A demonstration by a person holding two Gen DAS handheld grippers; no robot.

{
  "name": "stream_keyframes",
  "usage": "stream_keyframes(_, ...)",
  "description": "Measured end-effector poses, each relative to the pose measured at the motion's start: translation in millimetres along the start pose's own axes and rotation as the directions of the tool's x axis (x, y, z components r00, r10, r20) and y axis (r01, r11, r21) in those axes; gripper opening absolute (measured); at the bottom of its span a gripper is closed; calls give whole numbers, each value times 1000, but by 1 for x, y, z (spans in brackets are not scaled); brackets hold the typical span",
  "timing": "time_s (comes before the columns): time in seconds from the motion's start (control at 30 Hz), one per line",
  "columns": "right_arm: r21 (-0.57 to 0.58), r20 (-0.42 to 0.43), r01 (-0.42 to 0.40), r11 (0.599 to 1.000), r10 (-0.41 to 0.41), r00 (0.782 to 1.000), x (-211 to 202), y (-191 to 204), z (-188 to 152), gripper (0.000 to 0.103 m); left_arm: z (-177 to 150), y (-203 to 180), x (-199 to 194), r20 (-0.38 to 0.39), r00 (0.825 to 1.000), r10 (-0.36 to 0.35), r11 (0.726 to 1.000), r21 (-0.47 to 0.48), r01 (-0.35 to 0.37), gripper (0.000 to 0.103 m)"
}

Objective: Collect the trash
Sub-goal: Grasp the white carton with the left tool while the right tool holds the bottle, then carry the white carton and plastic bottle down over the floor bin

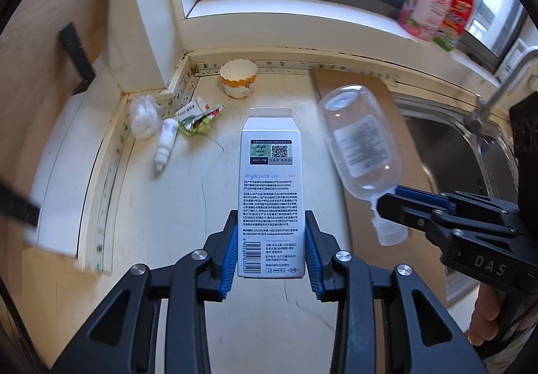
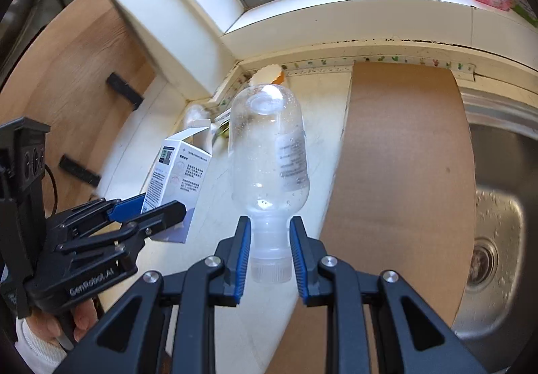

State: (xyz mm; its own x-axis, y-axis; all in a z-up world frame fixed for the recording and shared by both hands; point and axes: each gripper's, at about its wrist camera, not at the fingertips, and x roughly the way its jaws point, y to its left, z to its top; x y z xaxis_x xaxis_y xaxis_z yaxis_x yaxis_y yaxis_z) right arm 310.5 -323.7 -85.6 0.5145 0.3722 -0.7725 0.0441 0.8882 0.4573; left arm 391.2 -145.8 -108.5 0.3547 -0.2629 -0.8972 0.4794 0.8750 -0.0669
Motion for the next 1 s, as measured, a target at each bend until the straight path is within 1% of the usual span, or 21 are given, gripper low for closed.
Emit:
stream_keyframes(0.07,-4,10,-7,1000,7,1000,-19,17,-22,23,-27,-9,-26,17,1000,-7,1000,1,7,33)
stream_keyframes(0.1,-7,16,-6,1000,6,1000,-26,24,-30,23,-34,-11,-35,23,1000,-9,1000,-1,9,33)
stream_keyframes(0.3,-13,41,-10,1000,11,999,-63,58,-105,23,-112,-15,-100,75,997,-26,999,-25,28,33)
stream_keyframes(0.37,-10,32,-10,1000,10,999,-71,69,-136,23,-142,-15,-121,89,996,-27,999,-35,30,33)
stream_keyframes(0.5,-22,3,-5,1000,6,1000,-81,87,-192,23,-198,-12,-147,96,995,-38,997,-66,45,33)
stream_keyframes(0.6,-24,-20,-5,1000,4,1000,-86,98,-232,23,-241,-11,-156,84,996,-34,995,-90,41,33)
stream_keyframes(0.77,-16,-84,4,1000,-5,996,-84,110,-292,23,-304,-5,-156,37,998,-51,989,-137,55,33)
stream_keyframes(0.93,-8,-173,22,1000,-23,985,-69,113,-336,23,-348,0,-139,-41,996,-82,981,-182,73,33)
stream_keyframes(1.0,3,-226,22,1000,-21,974,-57,110,-351,23,-363,1,-130,-67,994,-86,979,-193,72,33)
